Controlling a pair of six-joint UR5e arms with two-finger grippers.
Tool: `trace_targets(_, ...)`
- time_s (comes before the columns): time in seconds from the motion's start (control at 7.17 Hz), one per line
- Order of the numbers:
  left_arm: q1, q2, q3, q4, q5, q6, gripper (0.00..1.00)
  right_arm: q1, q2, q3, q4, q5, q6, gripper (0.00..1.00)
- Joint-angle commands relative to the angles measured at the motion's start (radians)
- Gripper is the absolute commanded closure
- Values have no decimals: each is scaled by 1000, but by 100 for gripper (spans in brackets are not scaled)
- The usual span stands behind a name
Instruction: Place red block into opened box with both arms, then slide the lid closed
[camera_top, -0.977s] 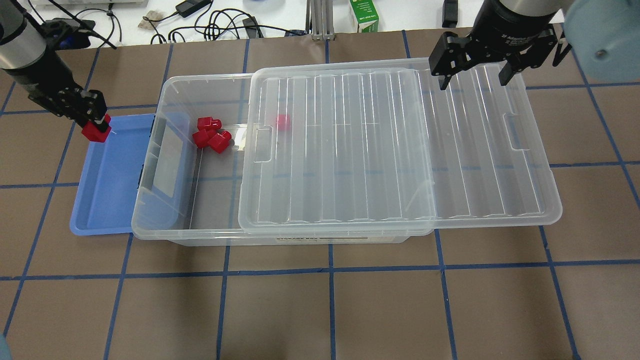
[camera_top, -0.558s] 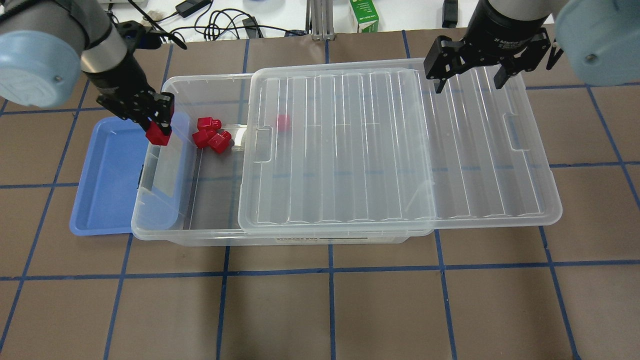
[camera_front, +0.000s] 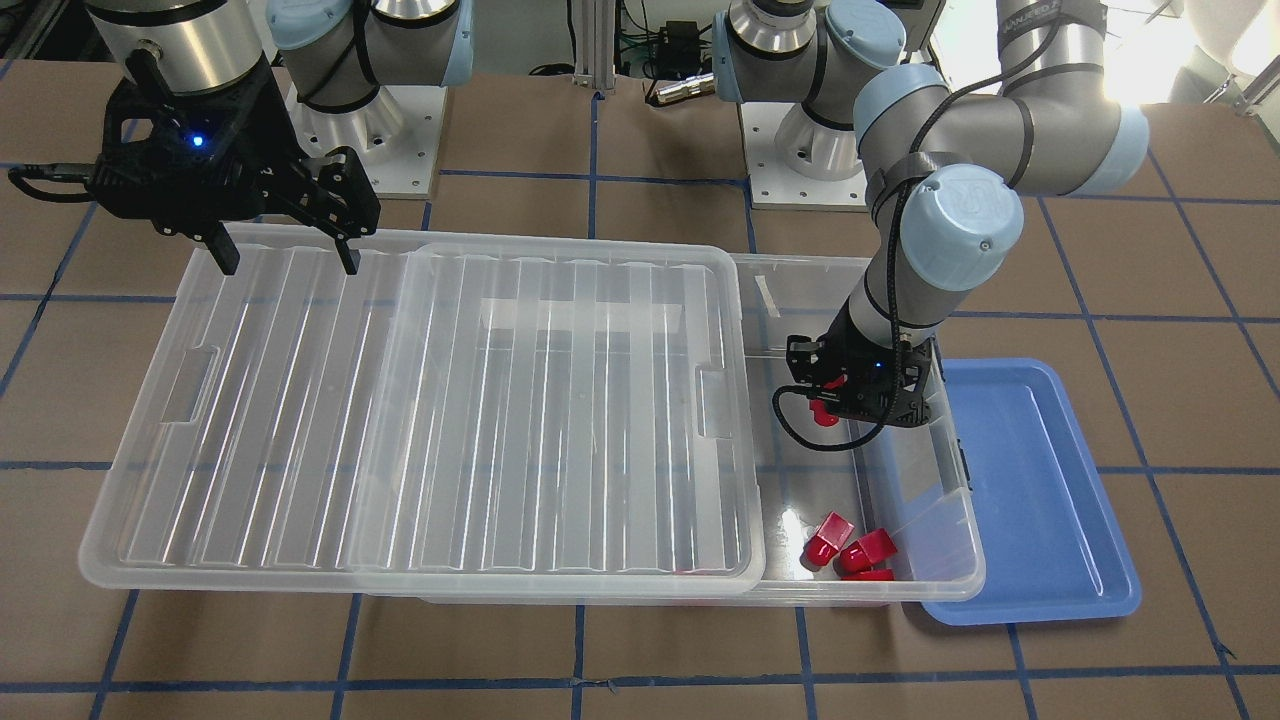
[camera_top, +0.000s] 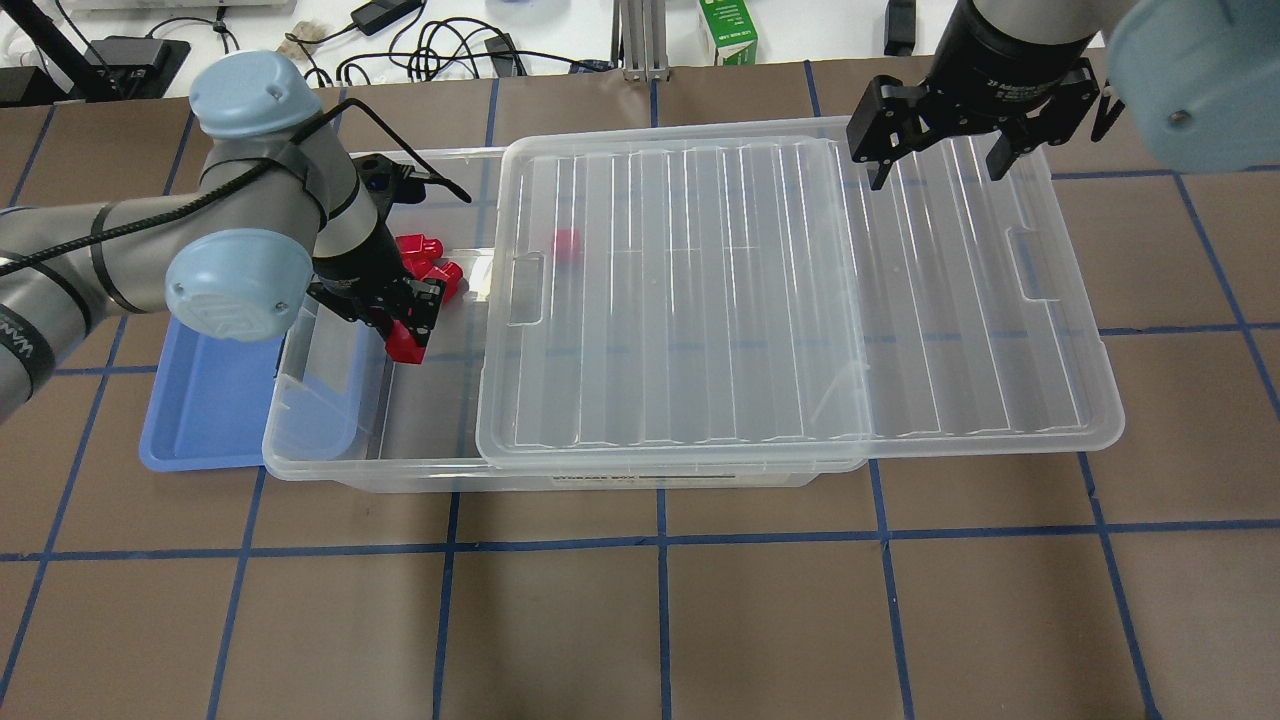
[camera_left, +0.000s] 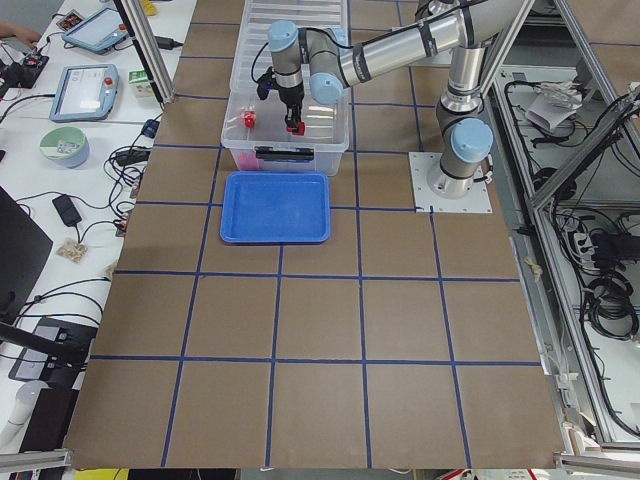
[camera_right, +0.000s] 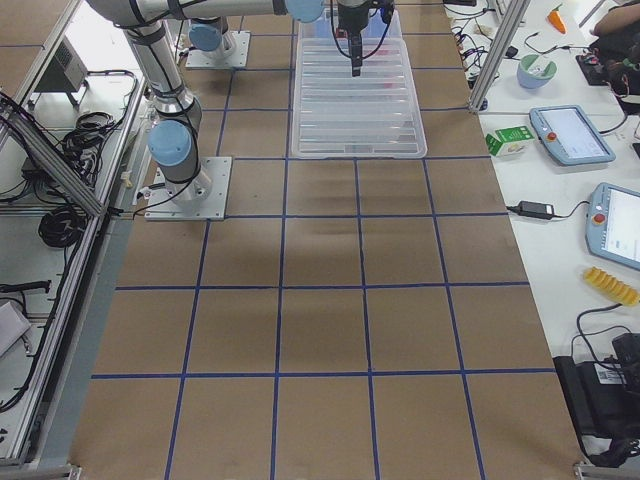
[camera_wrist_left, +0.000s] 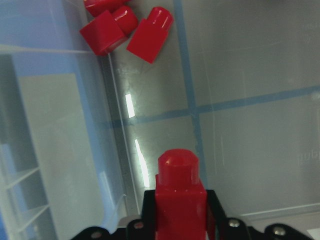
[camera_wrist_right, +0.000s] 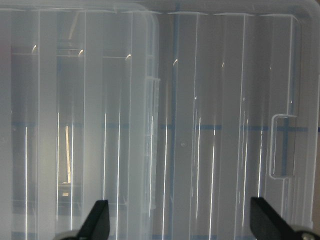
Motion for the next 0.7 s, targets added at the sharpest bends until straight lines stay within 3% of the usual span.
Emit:
trace_targets(0.0, 3, -25, -45, 35, 0, -19, 99, 0, 0, 0, 0, -1, -2, 0)
trace_targets(0.28, 24, -51, -91, 127, -28, -20, 99, 0, 0, 0, -2, -3, -2, 0)
trace_targets(0.56, 33, -60, -93, 127, -34, -28, 99, 0, 0, 0, 0, -6, -5, 0)
